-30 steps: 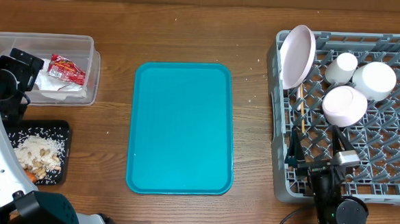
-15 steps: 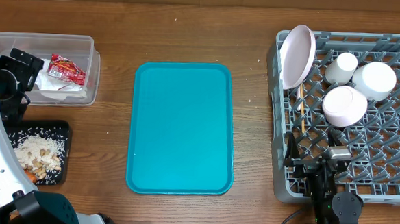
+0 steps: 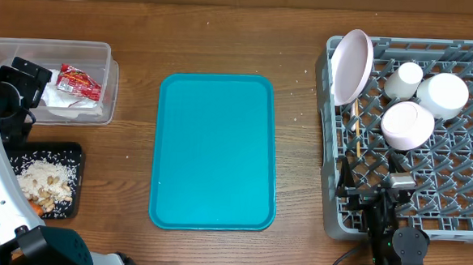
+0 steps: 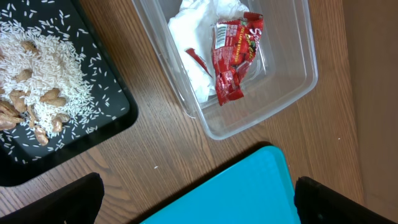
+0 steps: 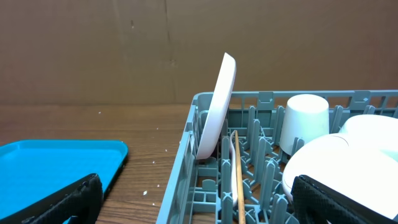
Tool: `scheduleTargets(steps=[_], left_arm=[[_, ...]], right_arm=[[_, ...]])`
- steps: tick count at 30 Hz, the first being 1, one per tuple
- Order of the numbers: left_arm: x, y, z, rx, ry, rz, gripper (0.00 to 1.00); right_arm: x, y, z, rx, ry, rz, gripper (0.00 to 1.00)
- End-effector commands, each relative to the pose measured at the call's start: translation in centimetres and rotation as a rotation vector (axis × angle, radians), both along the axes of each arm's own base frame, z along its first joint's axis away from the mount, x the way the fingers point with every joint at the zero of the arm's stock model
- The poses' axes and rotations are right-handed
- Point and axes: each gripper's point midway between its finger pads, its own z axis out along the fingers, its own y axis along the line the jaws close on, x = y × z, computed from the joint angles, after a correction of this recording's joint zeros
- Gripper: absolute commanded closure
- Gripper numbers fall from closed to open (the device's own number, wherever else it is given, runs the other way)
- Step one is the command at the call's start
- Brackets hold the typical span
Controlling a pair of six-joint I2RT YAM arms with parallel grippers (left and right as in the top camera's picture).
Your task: Sort waste into correct bins and load items into the dishwasher
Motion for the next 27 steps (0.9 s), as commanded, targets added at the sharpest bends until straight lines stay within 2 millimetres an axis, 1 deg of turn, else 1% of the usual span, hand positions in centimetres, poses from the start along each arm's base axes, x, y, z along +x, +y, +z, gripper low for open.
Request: scheduleTargets(steps=[1,8,10,12,14,17,20,23,25,27], left_arm=[[0.2,-0.2,0.5,0.017,-0.011,-0.028,0.0],[0.2,-0.2,0.5,0.019,-0.01,-0.029,0.0],[-0.2,0.2,0.3,0.052,0.016,-0.041,0.0],[-1.1,-0.3,-0.1,0.036,0.057,-0.059,0.0],[-2.0,-0.2,-0.5,0.041,0.099,-0.05,0.0],[-2.7,-0.7,-0.9,0.029,0.135,-0.064,0.0],[-2.3,-1.2,-1.4,0.079,0.14,-0.177,0.0],[-0.9,-2.2,-1.8,0.167,0.094,-0.324,0.0],[0.0,-3.4,-2.3,0.231,0.053,-0.426,0.0],[0.9,-5.1,-3.0,0.301,-0.002,-0.531,0.0]], right_arm=[[0.0,-0.4,-0.2,-0.004,-0.004,-0.021,0.0],[0.0,-0.4,-0.2,-0.004,-0.004,-0.021,0.0],[0.0,-0.4,-0.2,-0.004,-0.004,-0.021,0.0],[0.0,-0.4,-0.2,-0.004,-0.004,-0.021,0.0],[0.0,-0.4,-0.2,-0.004,-0.004,-0.021,0.0],[0.0,-0.4,-0.2,-0.004,-0.004,-0.021,0.0],[0.0,-0.4,-0.2,-0.004,-0.004,-0.021,0.0],[0.0,-0.4,-0.2,-0.004,-0.004,-0.021,0.0],[0.0,-0.4,-0.2,-0.004,-0.004,-0.021,0.0],[0.0,-0.4,-0.2,-0.004,-0.004,-0.021,0.0]])
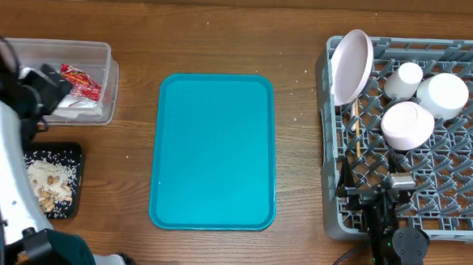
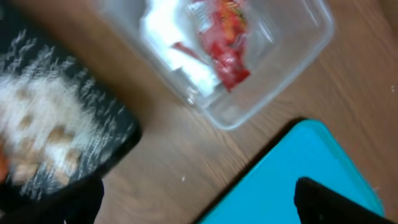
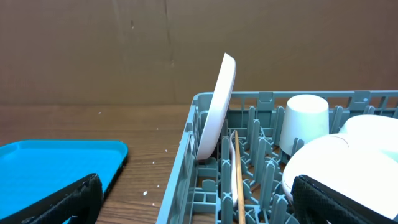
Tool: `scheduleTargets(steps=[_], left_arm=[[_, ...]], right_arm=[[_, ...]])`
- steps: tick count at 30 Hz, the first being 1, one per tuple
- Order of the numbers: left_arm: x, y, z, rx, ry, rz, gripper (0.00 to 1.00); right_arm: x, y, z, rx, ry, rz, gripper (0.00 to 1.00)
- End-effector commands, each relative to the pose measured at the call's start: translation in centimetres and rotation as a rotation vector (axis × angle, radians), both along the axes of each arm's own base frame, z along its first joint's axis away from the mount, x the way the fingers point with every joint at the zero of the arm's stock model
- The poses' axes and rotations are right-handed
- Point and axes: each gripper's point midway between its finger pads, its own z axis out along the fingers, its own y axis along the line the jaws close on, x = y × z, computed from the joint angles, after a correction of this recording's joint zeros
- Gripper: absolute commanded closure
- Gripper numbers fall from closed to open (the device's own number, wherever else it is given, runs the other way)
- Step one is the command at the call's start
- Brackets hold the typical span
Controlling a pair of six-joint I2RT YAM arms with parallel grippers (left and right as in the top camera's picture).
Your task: Sort waste into correct bins and load items into the dishwasher
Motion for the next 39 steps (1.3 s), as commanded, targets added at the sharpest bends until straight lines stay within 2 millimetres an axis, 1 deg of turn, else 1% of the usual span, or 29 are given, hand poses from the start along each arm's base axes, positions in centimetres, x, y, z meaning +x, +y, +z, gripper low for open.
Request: scheduleTargets(steps=[1,4,5,7,11,15,20,22,26,32,39], left_arm=[[0.3,-3.5,-0.7,0.144,-0.064,-0.282,0.0],[0.8,-5.7,-2.2,0.223,-0.152,-0.401,0.0],[0.8,-6.2,-2.6,0.236,-0.171,-0.418,0.0],[0.5,-7.6,-3.8,0.281,-0.241,-0.471,0.0],[-0.7,-9.4,-5.9,0.343,-0.328,-0.542,0.0],[-2.4,-10.1,-8.0,0.39,-0.389,-0.566,0.0],[-4.6,-10.5,-9.7,0.447,-0.502,-0.549,0.0],[-5.2,-10.6,-10.0,0.467,-0.547,-0.542,0.0],[-6.3,-11.6,-10.8,0.481,-0.642,-0.559,0.0],[-6.9,-12.4,-11.9,0.487,-0.724,-0.569,0.0],[-7.0,-13.5,-9.9,0.543,-0.803,-0.624,0.0]], right_arm=[[0.0,-0.4,-0.2,-0.004,-0.002,-0.021,0.0],[0.0,-0.4,-0.2,-0.004,-0.002,-0.021,0.0],[0.0,-0.4,-0.2,-0.004,-0.002,-0.021,0.0],[0.0,-0.4,-0.2,-0.004,-0.002,-0.021,0.0],[0.0,-0.4,-0.2,-0.004,-0.002,-0.021,0.0],[0.0,-0.4,-0.2,-0.004,-0.002,-0.021,0.0],[0.0,-0.4,-0.2,-0.004,-0.002,-0.021,0.0],[0.0,-0.4,-0.2,-0.004,-0.002,-0.021,0.0],[0.0,-0.4,-0.2,-0.004,-0.002,-0.021,0.0],[0.0,-0.4,-0.2,-0.004,-0.002,-0.021,0.0],[0.0,-0.4,-0.2,-0.004,-0.002,-0.021,0.0]])
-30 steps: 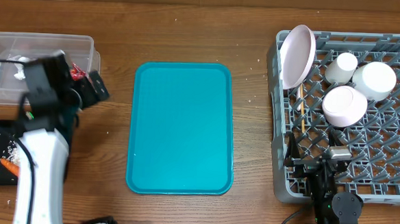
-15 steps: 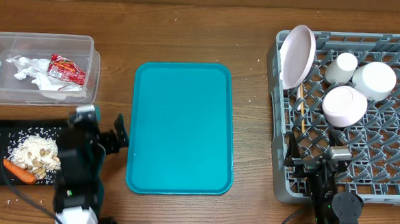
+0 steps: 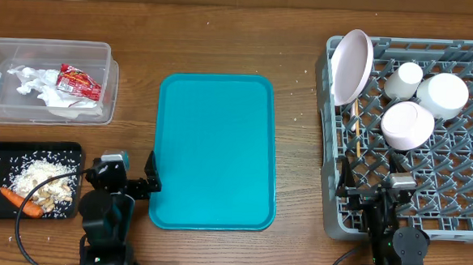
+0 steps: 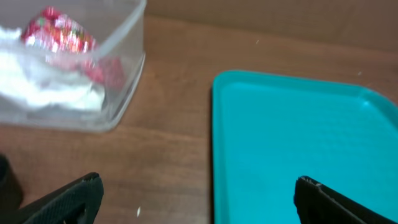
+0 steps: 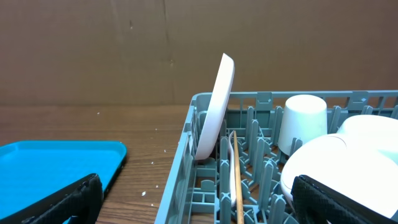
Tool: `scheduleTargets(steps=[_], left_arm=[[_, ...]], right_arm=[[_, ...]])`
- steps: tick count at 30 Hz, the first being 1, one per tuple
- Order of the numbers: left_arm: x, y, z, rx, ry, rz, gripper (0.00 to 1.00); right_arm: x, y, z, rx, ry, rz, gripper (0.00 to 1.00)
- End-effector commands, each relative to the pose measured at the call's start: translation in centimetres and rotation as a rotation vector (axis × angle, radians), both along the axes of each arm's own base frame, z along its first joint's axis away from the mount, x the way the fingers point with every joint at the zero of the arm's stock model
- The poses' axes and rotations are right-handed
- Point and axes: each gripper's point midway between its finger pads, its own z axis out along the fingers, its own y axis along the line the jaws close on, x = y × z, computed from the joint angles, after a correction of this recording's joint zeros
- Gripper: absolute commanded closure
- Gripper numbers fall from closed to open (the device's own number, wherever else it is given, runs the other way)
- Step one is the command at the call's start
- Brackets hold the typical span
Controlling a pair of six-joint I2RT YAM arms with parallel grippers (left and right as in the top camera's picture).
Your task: Sort waste into correct bins and load items into the dishwasher
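The teal tray (image 3: 215,152) lies bare at the table's middle, and its left edge shows in the left wrist view (image 4: 298,143). A clear bin (image 3: 49,80) at the far left holds a red wrapper (image 3: 78,81) and white tissue. In front of it a black tray carries rice, nuts and a carrot (image 3: 18,200). The grey dish rack (image 3: 411,202) holds a pink plate (image 3: 352,65), white cups, a bowl and chopsticks (image 3: 355,126). My left gripper (image 3: 125,178) sits open and low between the black tray and the teal tray. My right gripper (image 3: 372,184) rests open at the rack's front.
Scattered rice grains lie on the wood around the trays. The rack fills the right side to the table edge. A brown cardboard wall stands behind the table (image 5: 124,50).
My left arm was raised over the clear bin at the table's left edge. It now sits low at the table's front, beside the teal tray's left edge, still open. The right arm has not moved.
My left wrist first looked down from high on the clear bin with the wrapper and the rice tray. Then it was still high, shifted nearer the bin. Now it is low at the front, open and holding nothing. The right gripper stayed open at the rack throughout.
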Motion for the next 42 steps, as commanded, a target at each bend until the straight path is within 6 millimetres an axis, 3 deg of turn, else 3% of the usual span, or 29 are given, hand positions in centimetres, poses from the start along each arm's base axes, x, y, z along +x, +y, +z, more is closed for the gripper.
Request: scheduleTargets(steps=[1,7,14,24,42], left_arm=[[-0.2,-1.1,1.0,0.063,-0.045,-0.063,0.0],[-1.6,-2.2,-0.4,0.133,0.014,-0.098,0.0],[-1.7,-3.8,2.2,0.14,-0.101,-0.151,0.0],[-2.1,-4.0,5.3,0.137,-0.241,-0.15,0.0],[-2.1,-3.9,5.3,0.14,-0.237,-0.143,0.0]], right_arm=[[0.0,-0.3,-0.2,-0.003,-0.002,-0.016,0.0],[0.0,-0.3,-0.2,-0.003,-0.002,-0.016,0.0],[0.0,-0.3,-0.2,-0.003,-0.002,-0.016,0.0],[0.0,-0.3,-0.2,-0.003,-0.002,-0.016,0.0],[0.0,-0.3,-0.2,-0.003,-0.002,-0.016,0.0]])
